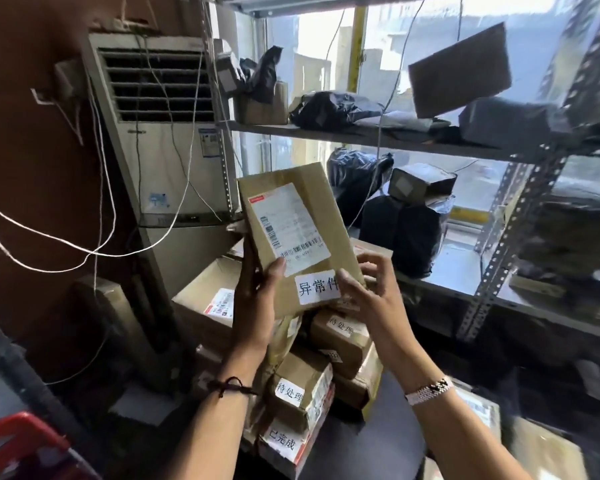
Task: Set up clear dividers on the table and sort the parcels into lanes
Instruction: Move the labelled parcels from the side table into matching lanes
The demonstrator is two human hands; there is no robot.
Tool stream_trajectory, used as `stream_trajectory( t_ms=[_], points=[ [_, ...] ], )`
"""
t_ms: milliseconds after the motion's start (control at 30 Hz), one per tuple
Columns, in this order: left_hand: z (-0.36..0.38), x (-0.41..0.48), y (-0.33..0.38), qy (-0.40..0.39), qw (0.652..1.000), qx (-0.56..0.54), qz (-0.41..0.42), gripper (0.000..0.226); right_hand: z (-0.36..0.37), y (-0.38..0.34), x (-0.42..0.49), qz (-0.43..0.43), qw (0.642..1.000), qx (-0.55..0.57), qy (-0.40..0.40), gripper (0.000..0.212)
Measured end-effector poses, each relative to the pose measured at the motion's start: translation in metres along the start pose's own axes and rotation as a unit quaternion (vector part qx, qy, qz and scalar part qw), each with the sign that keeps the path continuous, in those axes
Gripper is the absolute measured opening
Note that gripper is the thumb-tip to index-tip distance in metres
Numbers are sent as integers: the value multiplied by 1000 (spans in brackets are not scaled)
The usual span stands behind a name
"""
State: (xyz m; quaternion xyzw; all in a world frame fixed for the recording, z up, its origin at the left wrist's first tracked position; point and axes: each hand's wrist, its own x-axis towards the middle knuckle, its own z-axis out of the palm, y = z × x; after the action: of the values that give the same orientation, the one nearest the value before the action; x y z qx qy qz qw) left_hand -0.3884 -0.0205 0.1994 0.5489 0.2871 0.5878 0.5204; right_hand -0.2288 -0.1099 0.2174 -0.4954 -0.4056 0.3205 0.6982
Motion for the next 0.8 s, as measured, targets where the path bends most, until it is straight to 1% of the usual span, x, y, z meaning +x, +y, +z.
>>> stream_trajectory(
  t_ms=[67, 100, 167, 200, 300, 334, 434, 567, 734, 800],
  points=[
    [15, -11, 3, -50, 999, -9, -1, 58, -22, -12, -15, 5, 999, 52, -13, 44],
    [26, -21, 3, -75, 997, -14, -2, 59, -36, -18, -25, -1, 998, 66, -16, 48],
    [48, -41, 2, -107, 994, -23, -8, 66, -60, -26, -45, -18, 996, 84, -11, 56],
    [60, -50, 1, -118, 992, -32, -12, 66, -71, -29, -55, -25, 995, 94, 3, 59],
    [100, -85, 1, -150, 987, -54, -32, 48, -108, -38, -88, -42, 992, 101, 63, 61],
    [109, -95, 2, -157, 985, -63, -43, 48, -117, -40, -98, -46, 991, 97, 80, 61],
    [131, -134, -5, -190, 976, -73, -77, 57, -150, -36, -139, -35, 989, 74, 119, 61],
    [148, -186, -23, -239, 962, -78, -110, 57, -185, -22, -192, -9, 984, 75, 162, 66],
    [167, -230, -40, -285, 941, -106, -146, 70, -218, -16, -236, 7, 977, 58, 205, 73],
    [174, -243, -43, -302, 930, -116, -176, 72, -228, -15, -250, 10, 972, 51, 227, 74]
  ],
)
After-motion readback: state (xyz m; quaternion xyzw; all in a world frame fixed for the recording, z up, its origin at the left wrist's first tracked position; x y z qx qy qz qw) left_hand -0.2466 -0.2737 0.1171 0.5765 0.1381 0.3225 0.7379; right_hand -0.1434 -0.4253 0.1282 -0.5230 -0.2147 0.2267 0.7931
